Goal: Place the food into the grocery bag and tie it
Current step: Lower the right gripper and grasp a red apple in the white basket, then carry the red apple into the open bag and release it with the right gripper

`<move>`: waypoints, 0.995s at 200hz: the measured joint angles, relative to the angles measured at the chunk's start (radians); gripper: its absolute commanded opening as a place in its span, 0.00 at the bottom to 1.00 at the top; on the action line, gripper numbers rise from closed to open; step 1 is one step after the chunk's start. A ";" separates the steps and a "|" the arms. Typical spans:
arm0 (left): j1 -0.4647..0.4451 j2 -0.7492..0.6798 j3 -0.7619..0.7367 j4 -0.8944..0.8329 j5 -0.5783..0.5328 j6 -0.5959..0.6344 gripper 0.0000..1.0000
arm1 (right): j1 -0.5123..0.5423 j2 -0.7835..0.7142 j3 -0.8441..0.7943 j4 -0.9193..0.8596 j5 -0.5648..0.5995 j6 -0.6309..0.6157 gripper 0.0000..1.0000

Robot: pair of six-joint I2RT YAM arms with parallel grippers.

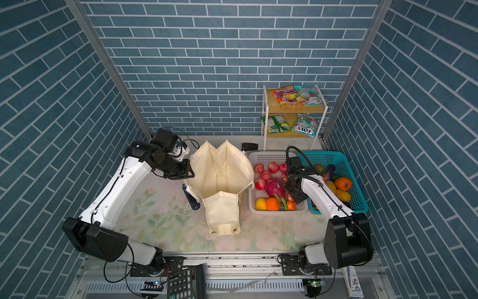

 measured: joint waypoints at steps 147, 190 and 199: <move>-0.002 -0.018 -0.043 0.047 0.020 -0.018 0.26 | 0.328 0.090 0.761 -0.036 -0.332 -0.649 0.20; -0.002 -0.018 -0.043 0.047 0.019 -0.017 0.26 | 0.498 0.287 0.884 -0.069 -0.384 -0.821 0.20; -0.002 -0.018 -0.043 0.047 0.019 -0.017 0.26 | 0.526 0.322 0.891 -0.078 -0.387 -0.848 0.20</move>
